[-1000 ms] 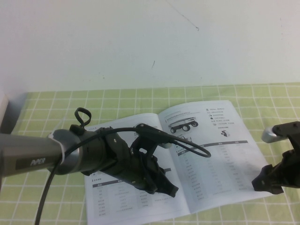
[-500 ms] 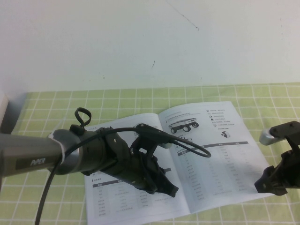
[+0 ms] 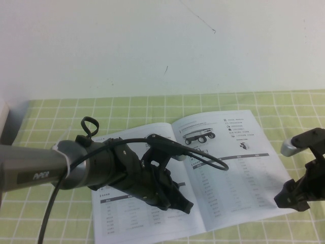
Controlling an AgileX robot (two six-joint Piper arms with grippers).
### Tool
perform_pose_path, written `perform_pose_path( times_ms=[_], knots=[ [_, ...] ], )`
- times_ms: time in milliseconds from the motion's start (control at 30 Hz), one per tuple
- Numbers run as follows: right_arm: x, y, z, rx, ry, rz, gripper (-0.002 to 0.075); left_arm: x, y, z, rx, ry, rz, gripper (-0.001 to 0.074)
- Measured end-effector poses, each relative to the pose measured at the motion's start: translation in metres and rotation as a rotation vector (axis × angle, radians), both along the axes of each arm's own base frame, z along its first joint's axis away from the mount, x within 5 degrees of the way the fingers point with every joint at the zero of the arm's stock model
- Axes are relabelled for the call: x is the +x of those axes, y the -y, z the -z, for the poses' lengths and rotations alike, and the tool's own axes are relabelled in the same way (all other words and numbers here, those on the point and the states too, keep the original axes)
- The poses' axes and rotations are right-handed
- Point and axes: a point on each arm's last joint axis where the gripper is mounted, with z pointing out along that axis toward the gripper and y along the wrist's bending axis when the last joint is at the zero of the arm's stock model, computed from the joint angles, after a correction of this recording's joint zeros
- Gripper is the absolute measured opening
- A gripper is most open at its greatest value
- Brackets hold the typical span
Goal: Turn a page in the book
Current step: Open the closed book
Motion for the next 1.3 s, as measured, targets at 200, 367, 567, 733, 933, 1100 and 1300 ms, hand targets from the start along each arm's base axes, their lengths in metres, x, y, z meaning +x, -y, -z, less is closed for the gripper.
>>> perform_pose_path(
  times_ms=[200,367,567,733,933,1100,1300],
  knots=[
    [0.0008,-0.0003,-0.0014,-0.003,-0.004,-0.021,0.0659,0.0000,0.0000,0.0000,0.000,0.000,0.000,-0.0003],
    [-0.0011,-0.0014,-0.0008,0.007,-0.026,-0.031,0.0662,0.0000,0.0000,0.0000,0.000,0.000,0.000,-0.0003],
    [-0.0027,-0.0029,-0.0009,0.025,-0.044,-0.033,0.0662,0.0000,0.0000,0.0000,0.000,0.000,0.000,-0.0003],
    [-0.0027,-0.0033,-0.0010,0.030,-0.045,-0.030,0.0662,0.0000,0.0000,0.0000,0.000,0.000,0.000,-0.0003],
    [-0.0025,-0.0032,-0.0006,0.029,-0.045,-0.029,0.0660,0.0000,0.0000,0.0000,0.000,0.000,0.000,-0.0003],
    [-0.0024,-0.0034,-0.0001,0.032,-0.047,-0.025,0.0659,0.0000,0.0000,0.0000,0.000,0.000,0.000,-0.0003],
    [-0.0019,-0.0041,0.0022,0.040,-0.059,-0.024,0.0659,0.0000,0.0000,0.0000,0.000,0.000,0.000,-0.0003]
  ],
)
